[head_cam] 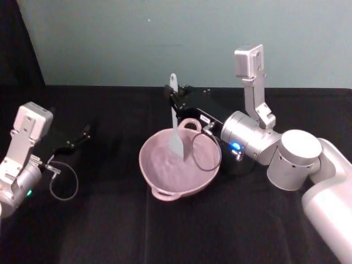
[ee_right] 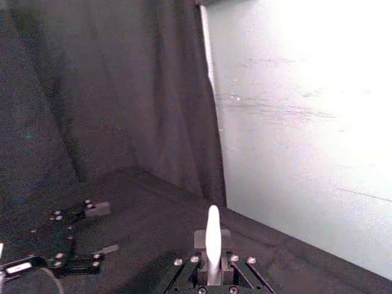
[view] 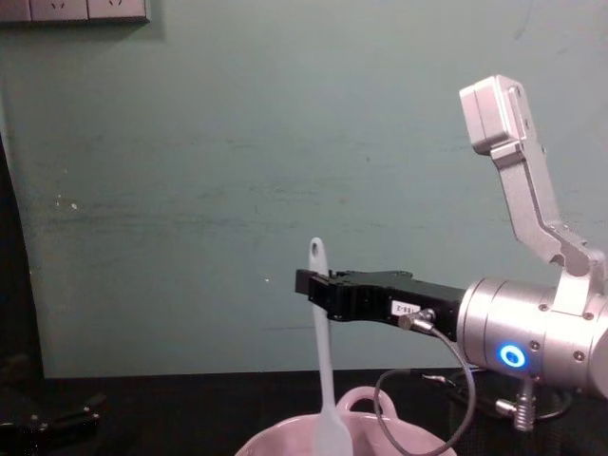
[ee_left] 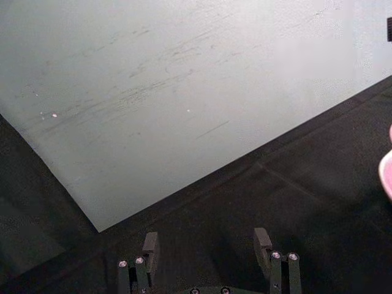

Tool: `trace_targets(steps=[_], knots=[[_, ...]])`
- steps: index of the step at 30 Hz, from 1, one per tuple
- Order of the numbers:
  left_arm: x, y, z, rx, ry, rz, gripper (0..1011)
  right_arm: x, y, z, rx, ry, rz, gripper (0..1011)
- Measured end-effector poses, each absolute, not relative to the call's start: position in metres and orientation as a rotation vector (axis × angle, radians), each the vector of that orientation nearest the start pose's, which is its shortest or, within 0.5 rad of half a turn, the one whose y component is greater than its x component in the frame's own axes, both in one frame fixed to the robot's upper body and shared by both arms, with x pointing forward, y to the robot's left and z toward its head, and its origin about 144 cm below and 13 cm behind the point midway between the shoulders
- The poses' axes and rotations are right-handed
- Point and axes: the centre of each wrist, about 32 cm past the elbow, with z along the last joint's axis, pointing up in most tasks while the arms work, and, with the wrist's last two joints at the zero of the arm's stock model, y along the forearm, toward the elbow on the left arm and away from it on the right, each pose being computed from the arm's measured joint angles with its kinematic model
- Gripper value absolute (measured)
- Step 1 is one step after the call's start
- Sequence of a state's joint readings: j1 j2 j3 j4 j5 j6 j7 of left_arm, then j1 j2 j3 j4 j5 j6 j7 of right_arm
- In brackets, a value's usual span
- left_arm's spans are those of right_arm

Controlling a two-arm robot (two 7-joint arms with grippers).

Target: Use the one hand to pick up the spoon and stir the clear water in the bowl.

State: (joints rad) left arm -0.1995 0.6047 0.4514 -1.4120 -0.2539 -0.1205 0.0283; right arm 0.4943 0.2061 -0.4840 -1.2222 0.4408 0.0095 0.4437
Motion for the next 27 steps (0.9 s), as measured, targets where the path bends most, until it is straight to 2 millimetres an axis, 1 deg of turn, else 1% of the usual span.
trace_targets(steps=[5, 10, 14, 19, 23, 27], knots=[[0.489, 0.31, 1.14, 0.304, -0.285, 1.248, 1011, 0.578, -0.178, 1.193, 0.039, 0.022, -0.781, 114], [0.489, 0.31, 1.14, 0.304, -0.285, 1.248, 1011, 0.576, -0.186, 1.192, 0.033, 0.015, -0.793, 116], [0.489, 0.31, 1.14, 0.304, -0.285, 1.248, 1011, 0.569, -0.194, 1.192, 0.03, 0.002, -0.799, 114], [0.489, 0.31, 1.14, 0.304, -0.285, 1.248, 1011, 0.554, -0.203, 1.19, 0.034, -0.005, -0.8, 116], [0.489, 0.31, 1.14, 0.304, -0.285, 1.248, 1011, 0.541, -0.205, 1.187, 0.044, -0.004, -0.79, 114], [0.489, 0.31, 1.14, 0.304, -0.285, 1.248, 1011, 0.534, -0.202, 1.187, 0.058, -0.005, -0.773, 114]])
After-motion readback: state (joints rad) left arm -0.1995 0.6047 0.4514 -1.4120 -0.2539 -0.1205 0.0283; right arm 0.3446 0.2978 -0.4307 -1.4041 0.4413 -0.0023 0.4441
